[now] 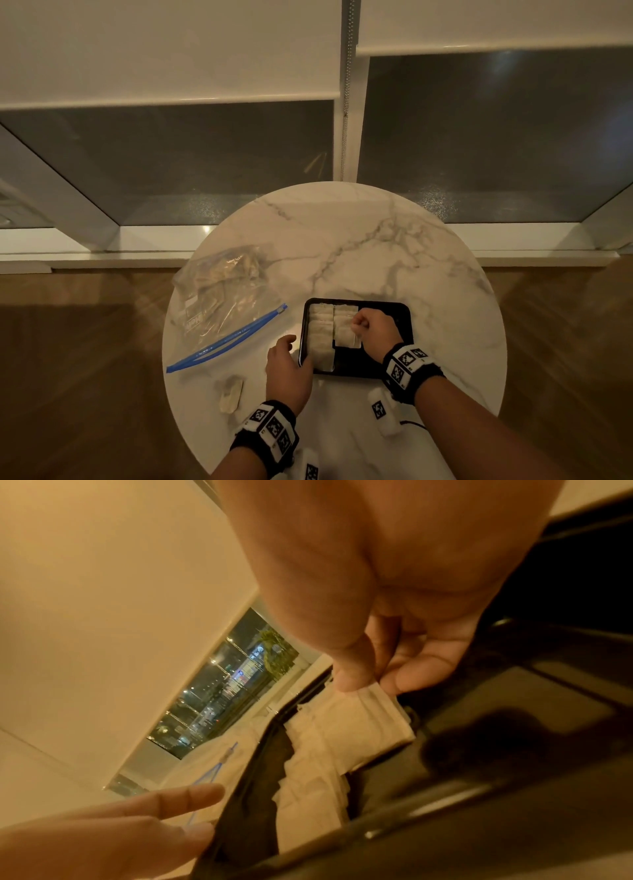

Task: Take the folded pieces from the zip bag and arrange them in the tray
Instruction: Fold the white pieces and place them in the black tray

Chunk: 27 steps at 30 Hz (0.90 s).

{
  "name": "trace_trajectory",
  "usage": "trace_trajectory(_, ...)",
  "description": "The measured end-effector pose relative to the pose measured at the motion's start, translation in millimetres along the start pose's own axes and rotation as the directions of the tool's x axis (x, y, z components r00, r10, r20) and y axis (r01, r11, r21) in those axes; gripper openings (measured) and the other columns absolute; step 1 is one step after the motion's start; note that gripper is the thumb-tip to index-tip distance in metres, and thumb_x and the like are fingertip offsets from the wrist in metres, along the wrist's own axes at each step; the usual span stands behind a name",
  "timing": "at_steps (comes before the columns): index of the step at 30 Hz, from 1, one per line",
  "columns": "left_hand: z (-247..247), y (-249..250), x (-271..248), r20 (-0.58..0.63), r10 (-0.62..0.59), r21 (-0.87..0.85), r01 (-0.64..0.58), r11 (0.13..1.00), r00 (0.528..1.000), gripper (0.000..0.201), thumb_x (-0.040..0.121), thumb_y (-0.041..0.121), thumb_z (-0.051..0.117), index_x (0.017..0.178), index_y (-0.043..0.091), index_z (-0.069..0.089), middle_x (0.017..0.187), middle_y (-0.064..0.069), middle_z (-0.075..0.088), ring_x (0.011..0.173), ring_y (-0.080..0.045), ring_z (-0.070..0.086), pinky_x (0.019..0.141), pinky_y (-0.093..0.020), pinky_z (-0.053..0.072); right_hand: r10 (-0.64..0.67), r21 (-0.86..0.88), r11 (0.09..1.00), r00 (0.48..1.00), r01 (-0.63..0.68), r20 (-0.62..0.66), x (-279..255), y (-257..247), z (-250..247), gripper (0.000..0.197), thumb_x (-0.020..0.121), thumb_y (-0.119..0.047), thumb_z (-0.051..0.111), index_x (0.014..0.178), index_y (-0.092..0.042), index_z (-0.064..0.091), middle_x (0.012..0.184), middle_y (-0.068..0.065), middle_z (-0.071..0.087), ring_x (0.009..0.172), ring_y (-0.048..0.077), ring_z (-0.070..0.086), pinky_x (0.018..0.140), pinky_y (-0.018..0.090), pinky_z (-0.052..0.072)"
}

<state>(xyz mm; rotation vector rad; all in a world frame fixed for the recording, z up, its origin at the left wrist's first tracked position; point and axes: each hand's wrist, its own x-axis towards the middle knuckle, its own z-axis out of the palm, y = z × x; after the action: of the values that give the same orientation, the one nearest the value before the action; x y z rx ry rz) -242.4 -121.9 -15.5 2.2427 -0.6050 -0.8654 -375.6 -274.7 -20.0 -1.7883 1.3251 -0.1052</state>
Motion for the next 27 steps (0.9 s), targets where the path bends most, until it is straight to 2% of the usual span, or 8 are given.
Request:
trace_trajectory(3, 2, -3, 1, 0.011, -0.039, -0.018, 0.039, 0.999, 0.999, 0.055, 0.090, 0.019, 0.071, 0.139, 0.020, 0.046, 0.137, -0.005, 0.048, 0.123, -0.023, 0.053, 0.107, -0.040, 0.046, 0.017, -0.029, 0.999, 1.000, -0.017, 0.010, 9, 2, 9, 0.017, 0.091, -0.011, 0.064, 0.078, -0.021, 0.061, 0.072, -0.006, 0.058, 0.072, 0.012, 0.058, 0.068, 0.021, 0.047)
trace_trajectory(6, 3, -7, 2, 0.023, -0.056, -0.028, 0.056, 0.998, 0.998, 0.054, 0.089, 0.018, 0.071, 0.137, 0.021, 0.046, 0.136, -0.005, 0.048, 0.117, -0.023, 0.057, 0.105, -0.041, 0.048, 0.029, -0.041, 0.999, 1.000, -0.030, -0.007, 14, 1, 14, 0.016, 0.091, -0.010, 0.064, 0.077, -0.020, 0.061, 0.070, -0.009, 0.054, 0.068, 0.008, 0.053, 0.058, 0.013, 0.039)
trace_trajectory(10, 2, -11, 6, 0.068, -0.072, -0.039, 0.075, 0.996, 0.995, 0.051, 0.091, 0.016, 0.069, 0.136, 0.022, 0.046, 0.131, -0.005, 0.051, 0.107, -0.020, 0.062, 0.100, -0.041, 0.052, 0.042, -0.047, 0.998, 0.999, -0.044, -0.030, 17, 2, 17, 0.011, 0.091, -0.011, 0.063, 0.081, -0.017, 0.063, 0.072, -0.011, 0.053, 0.067, 0.002, 0.049, 0.056, 0.009, 0.035)
trace_trajectory(14, 2, -11, 9, 0.091, -0.089, -0.072, 0.095, 0.993, 0.992, 0.049, 0.092, 0.013, 0.068, 0.136, 0.020, 0.047, 0.124, -0.004, 0.056, 0.096, -0.015, 0.064, 0.089, -0.033, 0.055, 0.058, -0.017, 0.998, 0.997, -0.059, -0.051, 17, 1, 17, 0.012, 0.091, -0.011, 0.063, 0.080, -0.016, 0.063, 0.071, -0.011, 0.053, 0.068, 0.006, 0.051, 0.064, 0.018, 0.039)
trace_trajectory(21, 1, -7, 9, 0.103, -0.109, -0.060, 0.115, 0.992, 0.989, 0.041, 0.092, 0.011, 0.066, 0.125, 0.025, 0.046, 0.117, -0.001, 0.058, 0.091, -0.008, 0.061, 0.080, -0.025, 0.051, 0.066, 0.011, 0.998, 0.996, -0.065, -0.066, 14, 2, 18, 0.011, 0.091, -0.011, 0.063, 0.080, -0.016, 0.062, 0.073, -0.010, 0.054, 0.076, 0.012, 0.056, 0.069, 0.023, 0.043)
trace_trajectory(23, 0, -7, 9, 0.100, -0.109, -0.049, 0.115, 0.992, 0.989, 0.042, 0.092, 0.011, 0.066, 0.126, 0.025, 0.047, 0.118, -0.002, 0.057, 0.094, -0.012, 0.062, 0.085, -0.029, 0.053, 0.065, 0.028, 0.998, 0.996, -0.063, -0.068, 13, 2, 17, 0.008, 0.090, -0.012, 0.064, 0.084, -0.016, 0.062, 0.074, -0.010, 0.053, 0.077, 0.013, 0.056, 0.069, 0.023, 0.044)
trace_trajectory(25, -2, -7, 8, 0.093, -0.107, -0.030, 0.110, 0.994, 0.990, 0.046, 0.090, 0.011, 0.067, 0.131, 0.023, 0.049, 0.121, -0.003, 0.056, 0.100, -0.018, 0.062, 0.094, -0.039, 0.054, 0.070, 0.052, 0.996, 0.995, -0.066, -0.074, 13, 3, 16, 0.003, 0.090, -0.014, 0.065, 0.090, -0.015, 0.063, 0.078, -0.006, 0.056, 0.079, 0.015, 0.057, 0.071, 0.024, 0.046)
trace_trajectory(27, -4, -7, 6, 0.085, -0.098, -0.028, 0.101, 0.995, 0.992, 0.046, 0.090, 0.012, 0.067, 0.131, 0.023, 0.049, 0.120, -0.002, 0.055, 0.103, -0.020, 0.061, 0.097, -0.042, 0.053, 0.072, 0.074, 0.995, 0.993, -0.065, -0.090, 11, 3, 14, 0.007, 0.090, -0.016, 0.066, 0.096, -0.015, 0.062, 0.085, -0.001, 0.060, 0.083, 0.016, 0.059, 0.075, 0.024, 0.048)
